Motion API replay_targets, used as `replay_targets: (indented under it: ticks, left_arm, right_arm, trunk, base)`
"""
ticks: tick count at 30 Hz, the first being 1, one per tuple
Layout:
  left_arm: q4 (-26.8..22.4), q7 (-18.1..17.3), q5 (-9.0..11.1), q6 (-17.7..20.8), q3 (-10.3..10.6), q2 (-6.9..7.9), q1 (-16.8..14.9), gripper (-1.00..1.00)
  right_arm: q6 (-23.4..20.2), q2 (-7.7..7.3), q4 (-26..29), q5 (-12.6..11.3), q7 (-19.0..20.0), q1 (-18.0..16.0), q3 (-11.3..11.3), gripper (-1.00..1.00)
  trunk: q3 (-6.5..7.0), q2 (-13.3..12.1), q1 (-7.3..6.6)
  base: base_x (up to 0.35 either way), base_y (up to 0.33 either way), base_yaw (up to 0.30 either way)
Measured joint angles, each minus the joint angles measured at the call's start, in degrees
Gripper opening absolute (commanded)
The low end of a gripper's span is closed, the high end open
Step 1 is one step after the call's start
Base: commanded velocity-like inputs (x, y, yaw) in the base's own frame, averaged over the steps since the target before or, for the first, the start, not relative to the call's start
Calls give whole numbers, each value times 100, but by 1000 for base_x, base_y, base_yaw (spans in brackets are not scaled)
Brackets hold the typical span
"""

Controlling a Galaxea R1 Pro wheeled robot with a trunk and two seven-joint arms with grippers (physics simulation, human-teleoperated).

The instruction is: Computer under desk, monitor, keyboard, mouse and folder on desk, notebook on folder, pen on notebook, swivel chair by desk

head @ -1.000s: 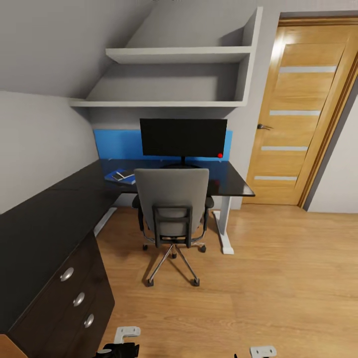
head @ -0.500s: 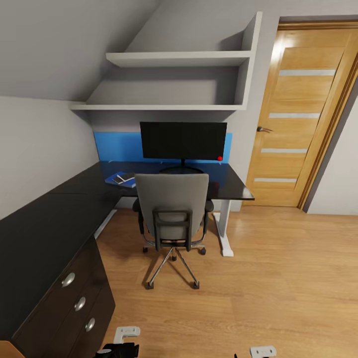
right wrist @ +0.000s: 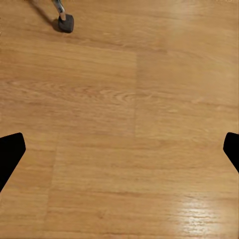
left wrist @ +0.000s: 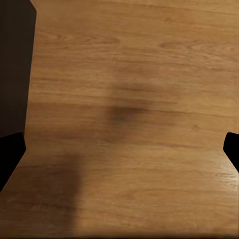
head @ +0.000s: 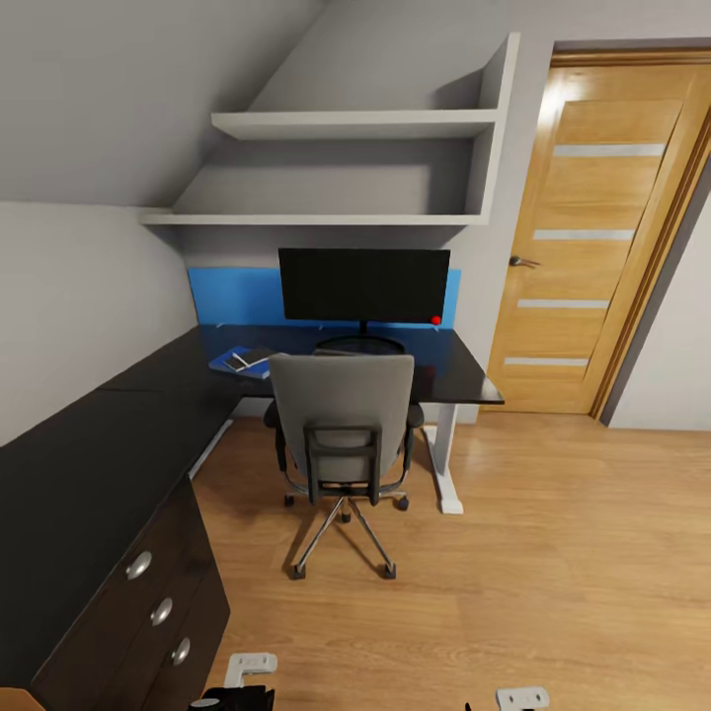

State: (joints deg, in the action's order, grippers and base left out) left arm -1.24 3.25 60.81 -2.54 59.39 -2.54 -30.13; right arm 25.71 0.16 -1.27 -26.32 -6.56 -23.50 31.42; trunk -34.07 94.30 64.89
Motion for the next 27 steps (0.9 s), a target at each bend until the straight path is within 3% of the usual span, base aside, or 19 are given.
replay_targets:
  ticks: [8,13,15,16,17,19,22,27]
  left_arm:
    - [-3,39,0,-4,5,-6,72,100]
    - [-1,58,5,-3,1,-2,378,100]
    - [2,60,12,-78,-17,128,762,100]
    - [4,60,14,-209,-21,227,928,100]
    - [6,58,25,-679,-36,391,1148,100]
    - [13,48,28,-1077,-29,473,1290,100]
    - [13,27,26,-1598,-30,529,1397,100]
    - [9,13,18,-1834,-33,538,1438,100]
  right_arm:
    - [0,-1,0,0,0,0,0,100]
    - [0,-1,0,0,0,0,0,100]
    - [0,-1,0,0,0,0,0,100]
    - [0,-1,0,0,0,0,0,100]
    - [0,-2,0,0,1,0,1,100]
    - [0,-2,0,0,1,0,0,100]
    - [0,-2,0,-1,1,0,0,100]
    - [0,-2,0,-1,1,0,0,100]
  trunk:
    - [144,-321,-176]
    - [233,-521,-286]
    - [268,-602,-330]
    - [286,-642,-351]
    - [304,-682,-374]
    - [341,-762,-417]
    - [395,-882,-483]
    - [485,-1083,-593]
  base:
    - [0,0,0]
    - [0,0,0]
    - [0,0,0]
    - [0,0,0]
    - [0,0,0]
    - [0,0,0]
    - [0,0,0]
    - [0,0,0]
